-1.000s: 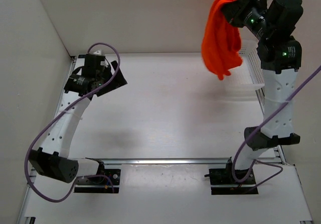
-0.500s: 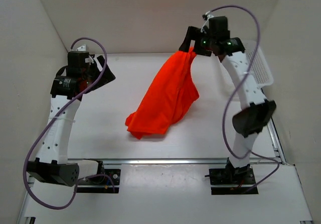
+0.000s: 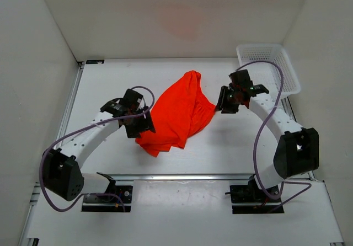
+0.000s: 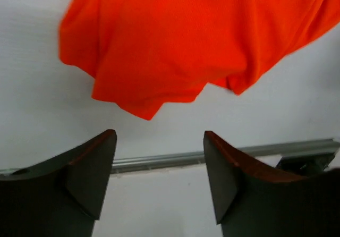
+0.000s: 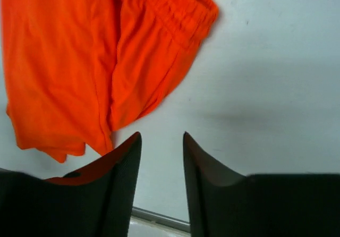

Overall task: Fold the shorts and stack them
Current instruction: Flatten the shorts out

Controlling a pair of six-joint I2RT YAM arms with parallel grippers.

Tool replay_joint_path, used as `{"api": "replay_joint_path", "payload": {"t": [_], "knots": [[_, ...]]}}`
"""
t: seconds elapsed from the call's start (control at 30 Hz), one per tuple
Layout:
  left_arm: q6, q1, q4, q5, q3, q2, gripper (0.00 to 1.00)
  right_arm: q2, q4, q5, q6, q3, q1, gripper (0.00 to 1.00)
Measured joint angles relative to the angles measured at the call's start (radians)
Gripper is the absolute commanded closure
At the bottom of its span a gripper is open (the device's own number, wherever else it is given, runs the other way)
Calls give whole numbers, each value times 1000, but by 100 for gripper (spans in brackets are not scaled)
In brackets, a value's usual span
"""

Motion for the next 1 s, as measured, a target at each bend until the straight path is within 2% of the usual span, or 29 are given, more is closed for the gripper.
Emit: {"api": "replay_joint_path", "payload": {"t": [0.03,0.07,0.13,0.2,0.23,0.33,0.47,0.5,0.53,0.57,0.7,0.8,0.87,0.97,1.0], "knots": [[-8,-25,6,5,-10,14,11,-8,22,-11,8,-39,7,22],[-30,-48,13,7,-11,34,7,-2,35,-26,10,-73,12,14],[-53,-66,38,5,-10,79,7,34,45,-39,14,-109,15,11],[-66,-67,54,-6,-10,137,12,91,56,-49,14,-110,17,11],[-73,-67,64,-13,-10,169,18,117,61,-50,14,-104,17,12],[-82,-67,84,-28,-10,276,28,209,69,-62,9,-40,18,22],[-87,-67,93,-37,-10,364,57,305,74,-63,8,96,36,31],[-88,-67,94,-39,-10,370,77,329,76,-61,8,138,43,31],[-91,-67,95,-40,-10,373,86,354,73,-59,8,187,52,31],[-91,-67,97,-43,-10,373,90,380,75,-57,9,233,59,31],[-77,-56,100,-48,3,373,90,520,77,-49,20,467,83,15],[-67,-16,100,-51,15,373,90,658,56,-46,24,670,89,15],[-52,37,89,-55,37,373,90,756,50,-46,34,800,90,18],[-21,127,53,-74,125,385,90,894,31,-51,44,964,89,41],[-9,155,40,-83,174,398,90,933,19,-57,51,1006,89,53]]}}
